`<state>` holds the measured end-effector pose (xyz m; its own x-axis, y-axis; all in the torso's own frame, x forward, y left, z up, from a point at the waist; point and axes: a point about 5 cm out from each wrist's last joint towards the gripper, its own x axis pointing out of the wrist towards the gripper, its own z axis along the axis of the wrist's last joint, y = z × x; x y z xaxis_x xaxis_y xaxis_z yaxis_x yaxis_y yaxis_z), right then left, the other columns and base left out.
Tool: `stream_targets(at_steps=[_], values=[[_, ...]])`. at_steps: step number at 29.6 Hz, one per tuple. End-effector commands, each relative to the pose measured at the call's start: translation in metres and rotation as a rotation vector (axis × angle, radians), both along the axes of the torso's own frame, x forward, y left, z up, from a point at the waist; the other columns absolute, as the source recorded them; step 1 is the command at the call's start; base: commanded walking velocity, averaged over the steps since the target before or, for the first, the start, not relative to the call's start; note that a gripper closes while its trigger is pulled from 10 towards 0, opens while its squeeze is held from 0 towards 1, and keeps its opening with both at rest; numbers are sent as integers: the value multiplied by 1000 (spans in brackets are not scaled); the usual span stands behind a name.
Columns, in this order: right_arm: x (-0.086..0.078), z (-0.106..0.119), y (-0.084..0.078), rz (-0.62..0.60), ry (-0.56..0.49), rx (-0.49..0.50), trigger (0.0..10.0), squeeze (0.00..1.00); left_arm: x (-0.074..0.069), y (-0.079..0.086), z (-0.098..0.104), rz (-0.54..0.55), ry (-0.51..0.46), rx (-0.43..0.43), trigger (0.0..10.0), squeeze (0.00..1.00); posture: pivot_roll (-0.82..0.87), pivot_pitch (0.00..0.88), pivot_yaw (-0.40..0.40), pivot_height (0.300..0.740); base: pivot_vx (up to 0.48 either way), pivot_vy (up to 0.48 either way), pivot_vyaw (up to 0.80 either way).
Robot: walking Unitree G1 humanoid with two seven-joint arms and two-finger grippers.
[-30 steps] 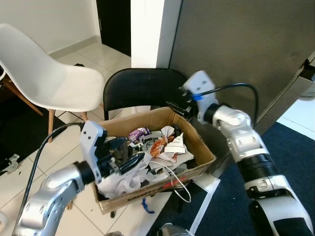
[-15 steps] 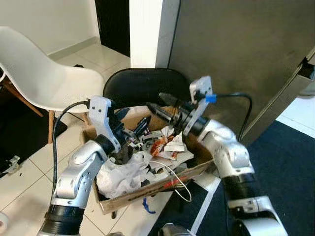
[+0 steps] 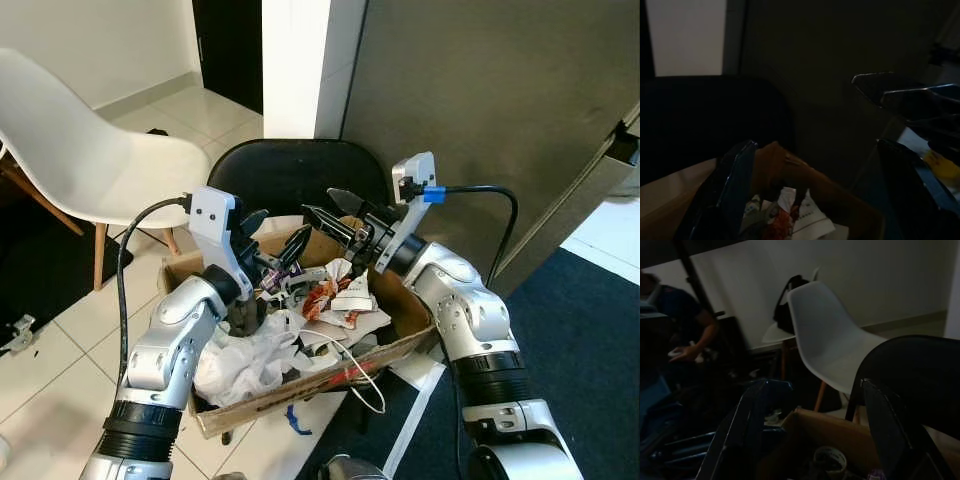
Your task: Picking trash to rubbish bin
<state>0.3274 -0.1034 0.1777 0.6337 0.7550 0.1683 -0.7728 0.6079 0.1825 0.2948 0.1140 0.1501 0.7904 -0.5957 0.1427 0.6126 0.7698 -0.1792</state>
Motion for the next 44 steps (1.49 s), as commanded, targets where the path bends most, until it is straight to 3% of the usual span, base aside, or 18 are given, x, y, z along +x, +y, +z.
stream_targets(at_steps=[1,15,44], values=[[0,0,-1,8,7,-11,10000,0,1,-6,-2,-11,9,-7,10000,0,-24,0,-41,740,0,-398,0],[-1,0,0,16,11,-19,10000,0,4,-5,-7,19,50,11,10000,0,-25,0,-40,740,0,-53,0],[-1,-1,-1,13,18,-16,10000,0,6,-6,-12,18,72,35,10000,0,-31,0,-44,740,-349,0,0]])
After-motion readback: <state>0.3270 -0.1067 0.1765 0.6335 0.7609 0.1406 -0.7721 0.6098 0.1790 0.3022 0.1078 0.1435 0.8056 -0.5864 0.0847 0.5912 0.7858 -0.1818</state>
